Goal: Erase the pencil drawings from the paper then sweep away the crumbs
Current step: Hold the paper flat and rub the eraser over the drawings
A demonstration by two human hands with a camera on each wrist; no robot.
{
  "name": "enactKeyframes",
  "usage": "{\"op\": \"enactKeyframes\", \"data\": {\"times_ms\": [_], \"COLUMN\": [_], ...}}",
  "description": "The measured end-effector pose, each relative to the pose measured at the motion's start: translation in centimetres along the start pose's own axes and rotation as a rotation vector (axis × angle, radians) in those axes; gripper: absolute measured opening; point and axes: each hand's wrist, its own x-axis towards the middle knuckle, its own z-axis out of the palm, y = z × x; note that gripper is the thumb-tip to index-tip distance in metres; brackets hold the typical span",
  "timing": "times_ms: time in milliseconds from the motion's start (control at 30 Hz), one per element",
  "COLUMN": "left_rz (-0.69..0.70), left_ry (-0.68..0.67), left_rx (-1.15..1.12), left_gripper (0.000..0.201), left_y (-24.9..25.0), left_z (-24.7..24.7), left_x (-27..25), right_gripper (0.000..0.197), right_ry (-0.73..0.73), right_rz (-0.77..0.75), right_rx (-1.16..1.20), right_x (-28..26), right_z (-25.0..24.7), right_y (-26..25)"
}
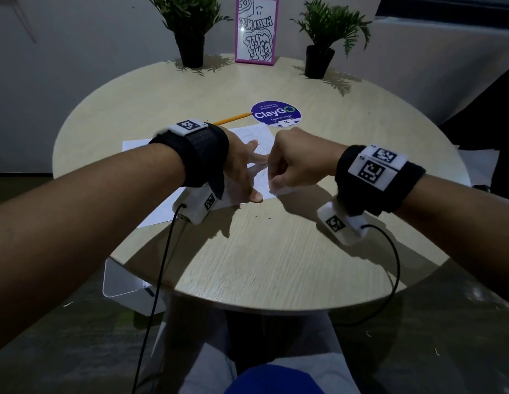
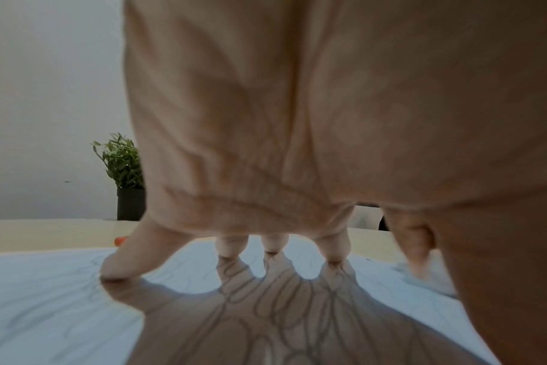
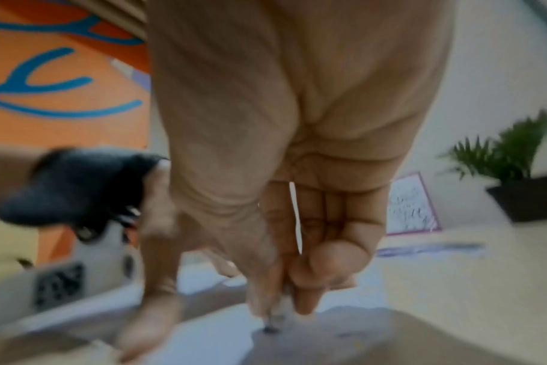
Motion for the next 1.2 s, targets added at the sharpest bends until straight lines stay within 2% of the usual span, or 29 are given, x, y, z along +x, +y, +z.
{"op": "enactKeyframes", "data": {"times_ms": [100,233,400,500,667,800,933,1100,1200], "left_rz": [-0.012,0.014,-0.010,0.006,-0.017,-0.011,-0.012,-0.011,-0.022], "left_ry": [0.023,0.005,0.073,0.014,0.022,-0.010,-0.012,-0.002,0.019], "left_rx": [0.024,-0.005,0.072,0.014,0.034,-0.027,-0.008,-0.035,0.009], "left_gripper": [0.097,0.093,0.093,0.091,0.095,0.092,0.098,0.089,0.095], "left_y": [0.3,0.0,0.5,0.3,0.4,0.3,0.3,0.5,0.6], "left_z": [0.1,0.0,0.5,-0.2,0.0,-0.6,-0.4,-0.5,-0.1], "left_x": [-0.1,-0.2,-0.2,-0.8,-0.5,-1.0,-0.6,-0.9,-0.6], "right_gripper": [0.007,0.004,0.010,0.005,0.013,0.008,0.017,0.010,0.016], "right_ry": [0.046,-0.044,0.045,-0.034,0.051,-0.033,-0.004,-0.065,-0.016], "right_rz": [0.042,-0.061,0.038,-0.063,0.041,-0.075,0.020,-0.088,-0.028], "right_rx": [-0.015,0.019,-0.051,-0.043,-0.067,-0.078,-0.099,-0.092,-0.092], "right_x": [0.4,0.3,1.0,0.5,1.3,0.6,1.4,0.6,1.1], "right_z": [-0.3,-0.1,-0.4,-0.1,-0.4,-0.1,-0.7,-0.5,-0.9], "right_y": [0.8,-0.5,0.6,-0.8,0.2,-1.4,-0.6,-1.8,-0.2]}}
